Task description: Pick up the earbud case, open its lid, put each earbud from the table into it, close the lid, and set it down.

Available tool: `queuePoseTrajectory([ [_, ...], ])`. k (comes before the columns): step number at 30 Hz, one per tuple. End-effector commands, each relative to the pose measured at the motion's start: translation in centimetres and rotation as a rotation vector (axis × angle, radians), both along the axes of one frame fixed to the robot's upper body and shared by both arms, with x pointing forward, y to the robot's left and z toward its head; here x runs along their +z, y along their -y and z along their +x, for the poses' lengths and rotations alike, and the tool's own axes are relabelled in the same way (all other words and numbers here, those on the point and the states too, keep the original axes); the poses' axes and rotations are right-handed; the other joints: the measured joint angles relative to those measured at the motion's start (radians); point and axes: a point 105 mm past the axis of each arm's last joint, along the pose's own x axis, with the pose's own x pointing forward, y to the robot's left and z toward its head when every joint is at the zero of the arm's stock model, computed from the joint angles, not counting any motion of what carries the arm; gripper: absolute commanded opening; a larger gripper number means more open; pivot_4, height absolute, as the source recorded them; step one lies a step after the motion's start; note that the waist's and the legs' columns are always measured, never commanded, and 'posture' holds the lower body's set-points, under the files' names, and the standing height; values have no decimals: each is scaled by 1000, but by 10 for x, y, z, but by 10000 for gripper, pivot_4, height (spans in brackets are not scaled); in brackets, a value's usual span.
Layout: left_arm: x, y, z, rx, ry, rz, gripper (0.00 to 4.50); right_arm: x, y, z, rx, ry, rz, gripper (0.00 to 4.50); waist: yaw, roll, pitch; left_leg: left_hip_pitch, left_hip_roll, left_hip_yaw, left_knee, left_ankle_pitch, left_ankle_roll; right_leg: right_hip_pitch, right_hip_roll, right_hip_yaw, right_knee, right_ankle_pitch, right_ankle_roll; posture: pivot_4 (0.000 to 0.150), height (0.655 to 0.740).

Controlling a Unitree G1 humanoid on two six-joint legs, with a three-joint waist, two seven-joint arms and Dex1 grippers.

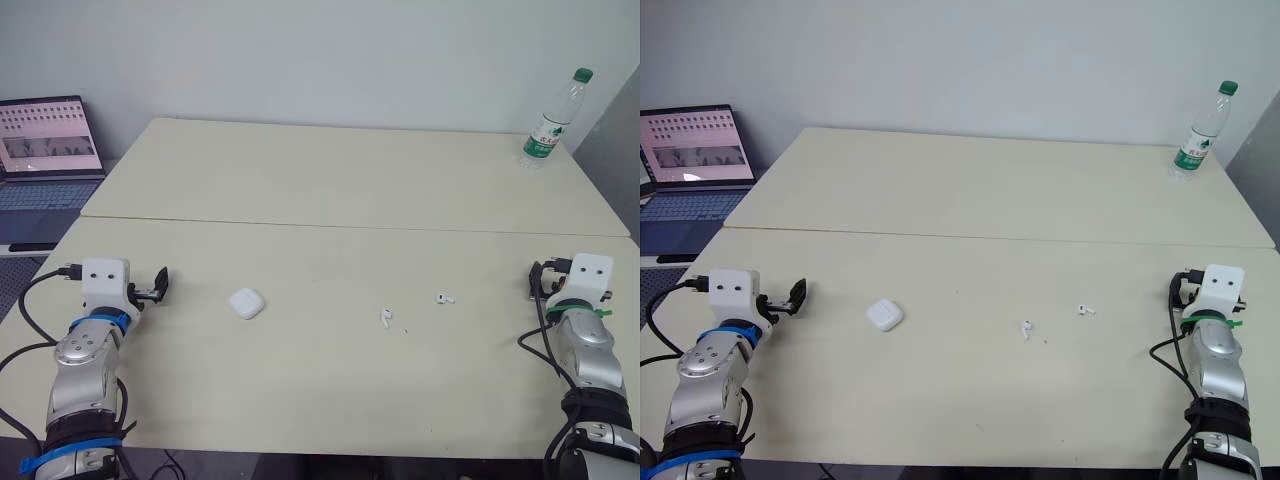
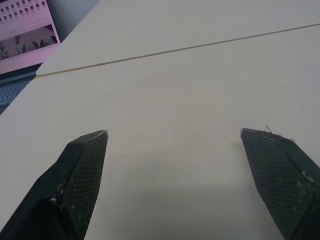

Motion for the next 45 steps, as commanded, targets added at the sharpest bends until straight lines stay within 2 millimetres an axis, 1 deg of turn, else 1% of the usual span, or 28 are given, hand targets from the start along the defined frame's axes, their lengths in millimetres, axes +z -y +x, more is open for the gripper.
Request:
queuePoseTrajectory([
  [1, 20, -4, 1, -2, 51, 41, 44580, 20, 8, -1, -21, 59, -36, 45000, 0, 0, 0, 0, 0, 0, 0, 0, 0, 0, 0, 0, 0, 0, 0, 1500, 7400],
  [21, 30, -5, 3, -33, 57, 50, 44580, 14, 6, -5, -29, 55, -29, 45000, 0, 0, 0, 0, 0, 0, 0, 0, 0, 0, 0, 0, 0, 0, 0, 1500, 7400],
  [22, 31, -5, 3, -36, 59, 52, 44580, 14, 6, -4, -28, 55, -27, 45000, 0, 0, 0, 0, 0, 0, 0, 0, 0, 0, 0, 0, 0, 0, 0, 1500, 7400],
  [24, 41, -2, 3, -74, 81, 27, 44580, 18, 3, -2, -3, 64, -30, 45000, -1, 0, 0, 0, 0, 0, 0, 0, 0, 0, 0, 0, 0, 0, 0, 1500, 7400],
  [27, 62, 16, 2, -208, 107, -18, 44580, 30, -9, 10, 101, 88, -21, 45000, -1, 0, 0, 0, 0, 0, 0, 0, 0, 0, 0, 0, 0, 0, 0, 1500, 7400],
  [30, 75, 49, -4, -415, 66, -42, 44580, 45, -40, 28, 326, 102, -21, 45000, -8, 0, 0, 0, 0, 1, 0, 0, 0, 0, 0, 0, 0, 0, 0, 1500, 7400],
  [31, 78, 56, -6, -461, 51, -50, 44580, 50, -50, 32, 392, 108, -17, 45000, -11, 0, 0, 0, 0, 1, 0, 0, 0, 0, 0, 0, 0, 0, 0, 1500, 7400],
  [33, 81, 77, -13, -577, -3, -65, 44580, 63, -85, 40, 605, 131, 27, 45000, -17, 0, 0, 1, 0, 1, 0, 0, 0, 0, 0, 0, 0, 0, 0, 1500, 7400],
  [35, 79, 97, -22, -695, -79, -82, 44580, 77, -130, 39, 861, 144, 86, 45000, -21, 0, 0, 1, 1, 0, 0, 0, 0, 0, 1, 0, 1, 0, 0, 1500, 7400],
  [37, 72, 112, -30, -781, -156, -88, 44580, 88, -173, 28, 1108, 128, 134, 45000, -23, 1, 0, 1, 1, -1, -1, 0, 0, 0, 1, -1, 1, 0, 0, 1500, 7400],
  [38, 68, 117, -33, -813, -190, -88, 44580, 92, -189, 22, 1206, 113, 166, 45000, -23, 1, 0, 0, 1, -2, -1, 0, 0, 0, 1, -2, 1, 0, 0, 1500, 7400],
  [40, 56, 127, -40, -875, -267, -70, 44580, 102, -224, 2, 1429, 68, 204, 45000, -21, 1, 1, 0, 1, -3, -1, 0, 0, 0, 1, -3, 0, 0, -1, 1500, 7400],
  [42, 45, 132, -43, -904, -312, -33, 44580, 108, -245, -15, 1587, 22, 211, 45000, -20, 1, 1, 0, 1, -4, -1, 0, 0, 0, 1, -3, 0, -1, -1, 1500, 7400],
  [44, 38, 133, -43, -913, -331, 3, 44580, 111, -257, -26, 1683, -15, 210, 45000, -17, 1, 1, -1, 1, -4, 0, 0, 0, 0, 1, -3, 0, -1, -1, 1500, 7400],
  [45, 33, 133, -42, -912, -342, 4, 44580, 112, -266, -37, 1763, -47, 183, 45000, -13, 1, 1, -1, 1, -4, 0, 0, 0, 0, 0, -4, 0, -1, -1, 1500, 7400],
])
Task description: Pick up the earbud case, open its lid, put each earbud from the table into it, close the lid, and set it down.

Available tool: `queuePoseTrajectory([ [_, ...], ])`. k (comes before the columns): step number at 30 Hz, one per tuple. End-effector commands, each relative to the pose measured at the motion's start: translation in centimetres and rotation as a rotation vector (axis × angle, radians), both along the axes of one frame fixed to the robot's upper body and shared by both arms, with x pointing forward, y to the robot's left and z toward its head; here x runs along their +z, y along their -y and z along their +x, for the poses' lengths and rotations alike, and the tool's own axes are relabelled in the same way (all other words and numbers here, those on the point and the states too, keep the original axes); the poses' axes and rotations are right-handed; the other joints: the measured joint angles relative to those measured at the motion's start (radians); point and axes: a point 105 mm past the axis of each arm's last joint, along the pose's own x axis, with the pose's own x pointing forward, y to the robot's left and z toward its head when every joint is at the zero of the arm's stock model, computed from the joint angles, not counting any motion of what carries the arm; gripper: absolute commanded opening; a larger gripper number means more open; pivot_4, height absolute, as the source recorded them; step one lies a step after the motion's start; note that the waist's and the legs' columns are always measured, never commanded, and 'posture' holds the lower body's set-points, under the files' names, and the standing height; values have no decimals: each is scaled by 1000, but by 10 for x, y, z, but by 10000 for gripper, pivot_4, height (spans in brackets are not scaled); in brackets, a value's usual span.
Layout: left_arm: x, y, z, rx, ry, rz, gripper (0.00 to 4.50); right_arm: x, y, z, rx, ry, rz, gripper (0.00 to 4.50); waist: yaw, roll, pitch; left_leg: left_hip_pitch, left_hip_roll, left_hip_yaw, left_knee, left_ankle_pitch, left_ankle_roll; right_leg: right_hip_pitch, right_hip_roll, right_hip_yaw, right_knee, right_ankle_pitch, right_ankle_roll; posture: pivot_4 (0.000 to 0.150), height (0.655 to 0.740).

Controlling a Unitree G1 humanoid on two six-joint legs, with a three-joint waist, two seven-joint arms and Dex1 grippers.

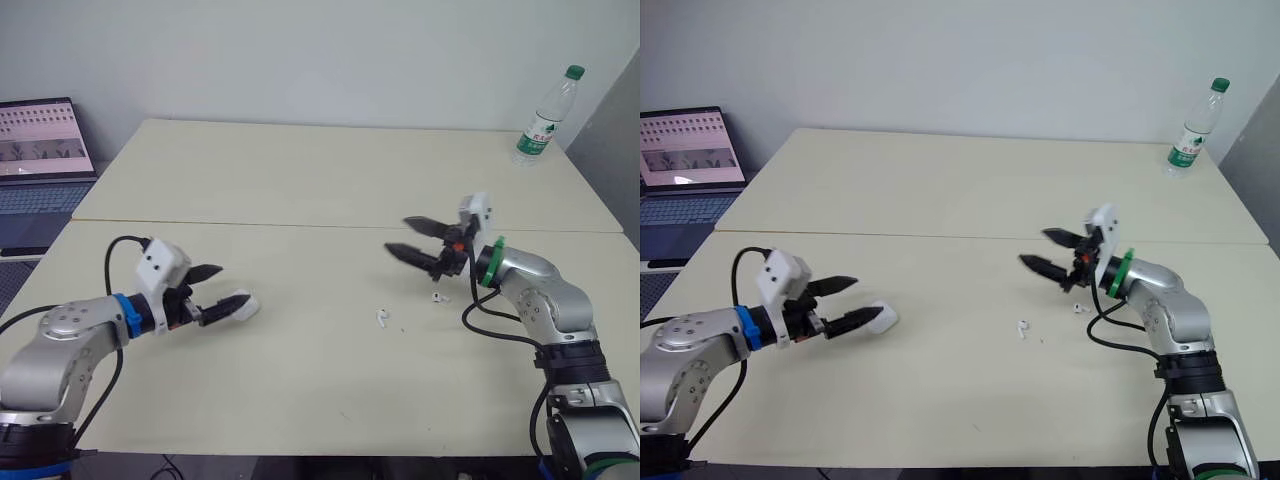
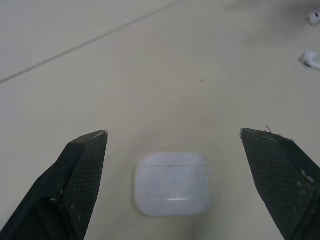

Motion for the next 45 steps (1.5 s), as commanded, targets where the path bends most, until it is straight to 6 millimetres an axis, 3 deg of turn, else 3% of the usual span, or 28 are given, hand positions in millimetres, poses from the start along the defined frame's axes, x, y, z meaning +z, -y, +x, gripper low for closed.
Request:
queuePoseTrajectory([
  [1, -6, 1, 1, -29, 13, 51, 44580, 15, -24, -31, 236, 30, -49, 45000, 6, 0, 0, 0, 0, 0, 0, 0, 0, 0, 0, -1, 0, 0, 0, 1500, 7400],
  [3, -13, 0, 3, -20, -1, 42, 44580, 14, -33, -43, 318, 31, -86, 45000, 10, 0, 0, 0, 0, 0, 0, 0, 0, 0, 0, -1, 0, 0, 0, 1500, 7400],
  [8, -28, -5, 9, -6, 5, 69, 44580, 13, -39, -52, 365, 29, -98, 45000, 17, 0, 0, 0, 0, 0, 0, 0, 0, 0, 0, -1, 0, -1, -1, 1500, 7400],
  [16, -45, -3, 17, 12, -22, 36, 44580, 18, -34, -48, 331, 54, -112, 45000, 18, 0, 0, 0, 0, -1, 1, 0, 0, 0, 0, -2, 0, -1, -1, 1500, 7400],
  [22, -55, -5, 9, -7, -85, 30, 28929, 21, -28, -45, 304, 56, -112, 45000, 18, 0, 0, 0, 0, 0, 1, 0, 0, 0, 0, -2, 0, -1, -1, 1500, 7400],
  [25, -54, -4, 6, -26, -76, 41, 27767, 20, -26, -42, 282, 61, -119, 45000, 17, 0, 0, 0, 0, 0, 0, 0, 0, 0, 0, -2, 0, -1, -1, 1500, 7400],
  [27, -40, -1, 15, -21, -5, 39, 27767, 19, -25, -38, 257, 68, -123, 45000, 17, 0, 0, 0, 0, 0, 0, 0, 0, 0, 0, -2, 0, -1, -1, 1500, 7400],
  [31, 35, 11, 53, 23, 427, 68, 27767, 37, -41, -24, 165, 17, 7, 45000, 20, -1, 0, -1, 0, -1, 2, 0, 0, 0, 0, -3, 0, -1, -1, 1500, 7400],
  [33, 57, 22, 55, -35, 600, 140, 27767, 38, -49, -20, 137, -14, 38, 45000, 20, -1, 0, -2, 0, -3, 2, 0, 0, 0, 0, -4, 0, 0, -1, 1500, 7400],
  [37, 74, 46, 45, -214, 881, 303, 27767, 29, -66, -14, 112, -30, 13, 45000, 19, -1, 0, -2, -1, 0, 0, 0, 0, -1, -2, -2, -1, 0, -1, 1500, 7400],
  [45, 88, 85, 30, -469, 1259, 408, 27767, 53, -107, -17, 168, -85, 94, 45000, 19, -1, 0, -7, 0, 1, 1, -1, 1, -7, -2, -4, 0, 1, -3, 1500, 7400],
])
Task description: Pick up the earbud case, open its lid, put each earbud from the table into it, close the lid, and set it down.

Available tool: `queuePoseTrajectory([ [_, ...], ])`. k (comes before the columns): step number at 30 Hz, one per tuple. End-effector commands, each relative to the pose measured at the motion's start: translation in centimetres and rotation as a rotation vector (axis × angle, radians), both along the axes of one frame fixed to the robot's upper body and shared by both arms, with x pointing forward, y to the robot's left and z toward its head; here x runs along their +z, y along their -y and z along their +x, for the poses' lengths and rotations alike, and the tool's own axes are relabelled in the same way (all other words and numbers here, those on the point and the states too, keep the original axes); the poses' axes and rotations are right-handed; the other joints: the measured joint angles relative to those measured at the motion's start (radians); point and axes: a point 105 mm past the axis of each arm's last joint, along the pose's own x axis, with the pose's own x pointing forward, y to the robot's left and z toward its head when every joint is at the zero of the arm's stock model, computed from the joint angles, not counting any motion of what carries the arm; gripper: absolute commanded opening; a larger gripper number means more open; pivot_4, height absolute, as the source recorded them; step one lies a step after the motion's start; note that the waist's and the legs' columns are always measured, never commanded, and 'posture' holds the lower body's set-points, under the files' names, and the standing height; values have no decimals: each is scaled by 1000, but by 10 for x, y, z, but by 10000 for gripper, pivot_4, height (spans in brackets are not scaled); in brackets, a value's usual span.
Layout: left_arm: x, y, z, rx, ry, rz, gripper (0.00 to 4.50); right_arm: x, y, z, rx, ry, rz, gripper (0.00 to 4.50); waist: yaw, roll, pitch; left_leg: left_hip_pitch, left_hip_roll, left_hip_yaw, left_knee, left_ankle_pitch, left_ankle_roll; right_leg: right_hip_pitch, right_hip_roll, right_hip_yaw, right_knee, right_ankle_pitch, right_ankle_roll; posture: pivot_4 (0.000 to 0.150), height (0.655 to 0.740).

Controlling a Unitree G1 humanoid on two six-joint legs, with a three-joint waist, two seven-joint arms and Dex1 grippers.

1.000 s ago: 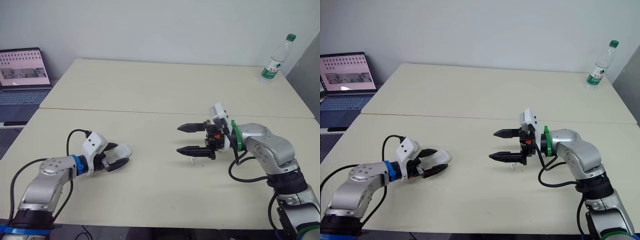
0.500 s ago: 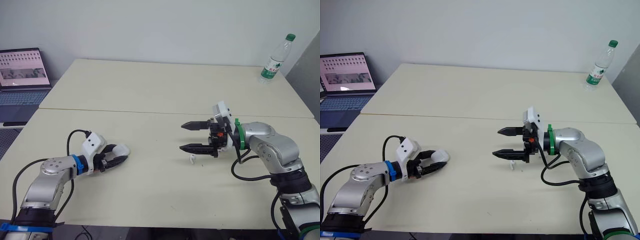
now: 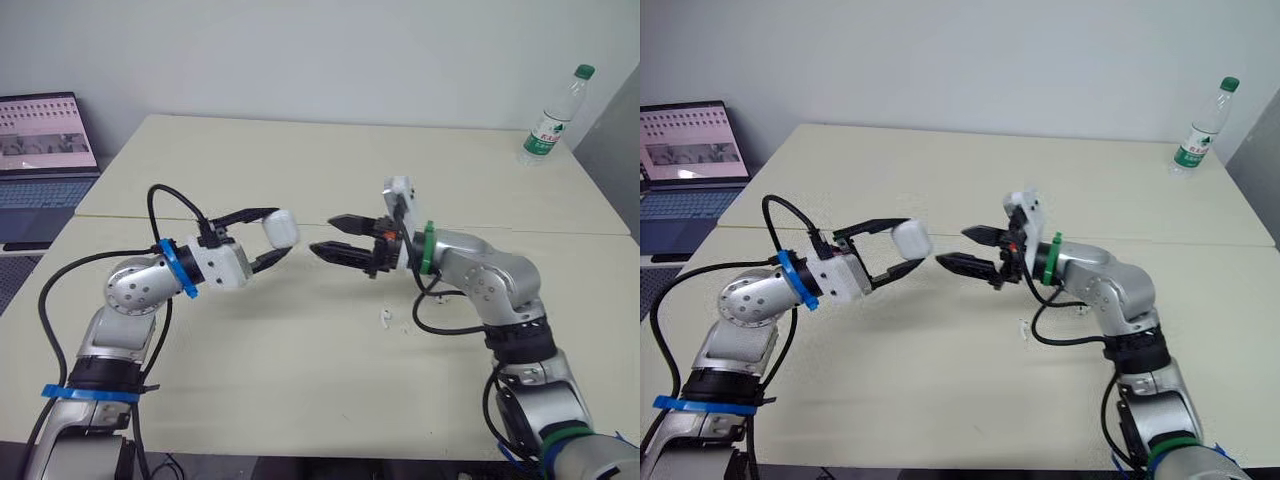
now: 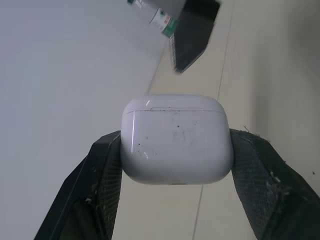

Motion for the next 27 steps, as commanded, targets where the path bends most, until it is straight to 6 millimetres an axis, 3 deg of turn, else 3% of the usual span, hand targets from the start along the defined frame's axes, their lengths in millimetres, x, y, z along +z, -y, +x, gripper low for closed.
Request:
queuePoseTrajectory([
  [1, 19, 15, -7, -101, 177, 19, 27767, 15, -16, -8, 37, 15, 13, 45000, 0, 0, 0, 0, 0, 0, 1, 0, 0, 0, 0, 0, 0, 0, 0, 1500, 7400],
  [6, 27, 19, -9, -153, 260, 11, 27767, 19, -27, -12, 50, -26, 44, 45000, 0, 0, 0, 0, 0, 0, 1, 0, 0, 1, 0, 0, 0, 0, 0, 1500, 7400],
  [16, 29, 21, -9, -173, 286, 11, 27767, 15, -28, -5, -7, -44, 37, 45000, -1, 0, 0, -2, 0, -2, 1, 0, 0, 0, 0, -2, 0, 0, 0, 1500, 7400],
  [20, 30, 22, -10, -180, 290, 8, 27767, 14, -27, -3, -18, -48, 36, 35582, -1, 0, 0, -2, 0, -2, 1, 0, 0, 0, 0, -2, 0, 0, 0, 1500, 7400],
  [27, 28, 22, -11, -177, 295, 6, 27767, 14, -25, -2, -23, -51, 33, 9756, -1, 0, 0, -2, 0, -2, 1, 0, 0, 0, 0, -2, 0, 0, 0, 1500, 7400],
])
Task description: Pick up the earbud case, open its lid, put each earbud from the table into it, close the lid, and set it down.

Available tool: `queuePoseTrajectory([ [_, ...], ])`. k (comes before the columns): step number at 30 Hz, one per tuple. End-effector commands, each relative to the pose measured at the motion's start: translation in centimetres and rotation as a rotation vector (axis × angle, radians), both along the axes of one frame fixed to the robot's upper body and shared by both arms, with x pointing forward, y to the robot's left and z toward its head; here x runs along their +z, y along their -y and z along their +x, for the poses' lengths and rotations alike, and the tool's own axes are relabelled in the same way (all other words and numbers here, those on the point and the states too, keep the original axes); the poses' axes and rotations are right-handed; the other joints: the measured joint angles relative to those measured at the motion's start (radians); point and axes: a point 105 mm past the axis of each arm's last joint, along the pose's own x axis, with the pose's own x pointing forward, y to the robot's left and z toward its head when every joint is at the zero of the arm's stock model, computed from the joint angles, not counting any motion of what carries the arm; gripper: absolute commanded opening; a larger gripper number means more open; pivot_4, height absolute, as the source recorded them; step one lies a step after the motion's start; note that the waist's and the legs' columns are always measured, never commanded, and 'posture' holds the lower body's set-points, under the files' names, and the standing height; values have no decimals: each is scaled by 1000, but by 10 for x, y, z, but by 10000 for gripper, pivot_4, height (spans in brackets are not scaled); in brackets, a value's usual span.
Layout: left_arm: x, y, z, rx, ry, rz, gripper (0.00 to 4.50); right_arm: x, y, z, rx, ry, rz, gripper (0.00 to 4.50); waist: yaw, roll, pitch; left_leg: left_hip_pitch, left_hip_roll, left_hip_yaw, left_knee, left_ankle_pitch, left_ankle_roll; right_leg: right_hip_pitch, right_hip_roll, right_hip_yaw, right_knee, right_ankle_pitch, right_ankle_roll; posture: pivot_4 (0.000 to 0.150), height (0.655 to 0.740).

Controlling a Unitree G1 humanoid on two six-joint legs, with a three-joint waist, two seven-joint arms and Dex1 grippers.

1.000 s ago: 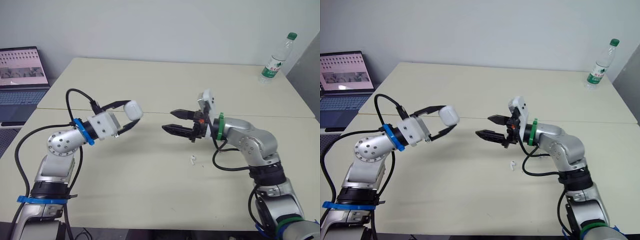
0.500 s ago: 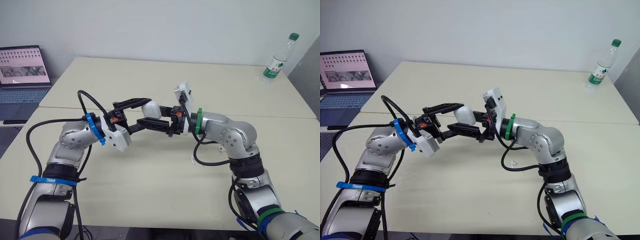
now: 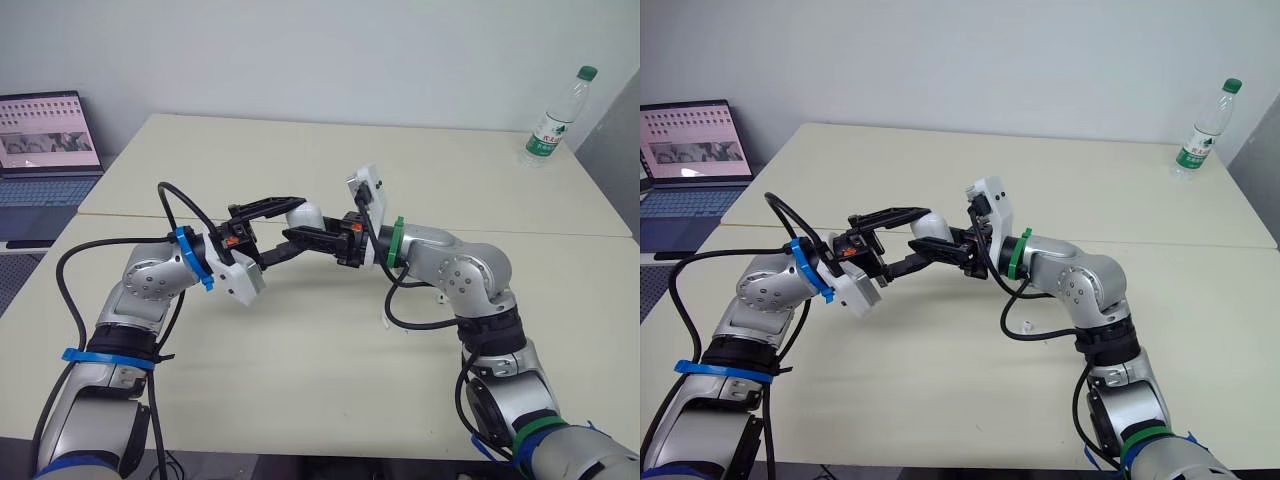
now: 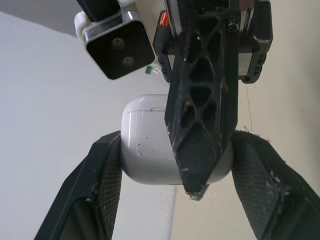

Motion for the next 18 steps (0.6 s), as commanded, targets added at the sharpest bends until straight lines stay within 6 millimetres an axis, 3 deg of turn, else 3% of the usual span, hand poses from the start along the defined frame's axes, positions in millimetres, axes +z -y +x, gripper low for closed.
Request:
queuePoseTrajectory([
  [1, 12, 1, -6, -21, 67, -15, 27767, 14, 2, 0, 2, 43, 29, 9669, 0, 0, 0, 0, 0, 0, 0, 0, 0, 0, 0, 0, 0, 0, 0, 1500, 7400],
  [5, 10, 2, -8, -23, 85, -4, 27767, 15, 5, 4, -18, 47, 36, 9669, 0, 0, 0, 0, 0, 0, 0, 0, 0, 0, 0, 0, 0, 0, 0, 1500, 7400],
  [10, 5, -1, -13, -36, 51, 2, 43984, 15, 12, 12, -60, 46, 44, 8510, 0, 0, 0, 0, 0, 0, 0, 0, 0, 0, 0, 0, 0, 0, 0, 1500, 7400],
  [11, 5, -1, -15, -39, 50, 4, 45000, 15, 13, 13, -66, 45, 43, 8510, 0, 0, 0, 0, 0, 0, 0, 0, 0, 0, 0, 0, 0, 0, 0, 1500, 7400],
  [15, 9, -9, -16, -13, -16, 4, 45000, 5, 24, 27, -144, 65, 9, 8509, -1, 0, 0, 0, 0, 0, 0, 0, 0, 0, 0, 0, 0, 0, 0, 1500, 7400],
  [18, 17, -15, -5, 55, -243, -12, 45000, -13, 33, 39, -218, 177, -128, 8509, -2, 0, 0, 0, 0, 0, 0, 0, 0, 0, 0, 0, 0, 0, 0, 1500, 7400],
])
